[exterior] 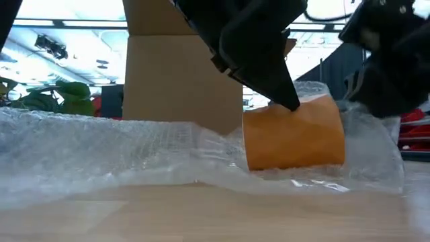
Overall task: Wrap mug
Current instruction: Wrap the orange mug with the bubble wrap
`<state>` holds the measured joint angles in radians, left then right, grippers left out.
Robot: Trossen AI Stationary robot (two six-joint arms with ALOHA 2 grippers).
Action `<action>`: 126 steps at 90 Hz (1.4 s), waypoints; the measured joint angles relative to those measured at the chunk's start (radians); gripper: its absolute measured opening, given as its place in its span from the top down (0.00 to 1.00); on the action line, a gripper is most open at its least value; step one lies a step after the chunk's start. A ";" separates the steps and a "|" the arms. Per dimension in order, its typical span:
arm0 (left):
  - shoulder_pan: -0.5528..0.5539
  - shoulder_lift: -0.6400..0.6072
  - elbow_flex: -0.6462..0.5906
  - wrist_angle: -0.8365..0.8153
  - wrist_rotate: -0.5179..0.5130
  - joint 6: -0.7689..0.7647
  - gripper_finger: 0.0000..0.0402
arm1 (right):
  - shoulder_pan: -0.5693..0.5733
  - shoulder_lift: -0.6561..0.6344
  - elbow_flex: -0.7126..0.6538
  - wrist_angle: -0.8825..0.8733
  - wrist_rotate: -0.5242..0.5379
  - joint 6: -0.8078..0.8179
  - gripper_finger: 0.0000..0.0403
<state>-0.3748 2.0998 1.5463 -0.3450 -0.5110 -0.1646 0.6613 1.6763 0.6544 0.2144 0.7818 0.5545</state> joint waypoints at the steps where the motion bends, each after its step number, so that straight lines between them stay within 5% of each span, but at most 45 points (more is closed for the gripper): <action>1: 0.000 0.000 0.000 0.001 0.000 0.000 0.62 | -0.002 0.011 0.000 0.020 0.000 -0.009 1.00; 16: 0.000 0.000 -0.002 0.005 0.000 0.001 0.62 | -0.064 0.144 -0.003 0.312 -0.016 -0.163 1.00; 28: 0.001 -0.001 -0.003 -0.019 -0.002 0.000 0.62 | -0.098 0.163 -0.003 0.352 -0.070 -0.190 1.00; 76: 0.001 0.000 0.000 -0.028 -0.015 -0.023 0.62 | -0.018 -0.068 0.000 -0.049 -0.240 -0.034 1.00; 104: 0.001 0.000 0.000 -0.028 -0.016 -0.023 0.62 | 0.035 -0.217 0.001 -0.255 -0.201 0.047 1.00; 126: 0.001 0.000 0.000 -0.023 -0.018 -0.023 0.62 | 0.038 -0.191 0.001 -0.426 -0.135 0.211 1.00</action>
<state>-0.3737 2.0995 1.5462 -0.3680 -0.5285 -0.1875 0.6997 1.4848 0.6552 -0.2116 0.6467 0.7652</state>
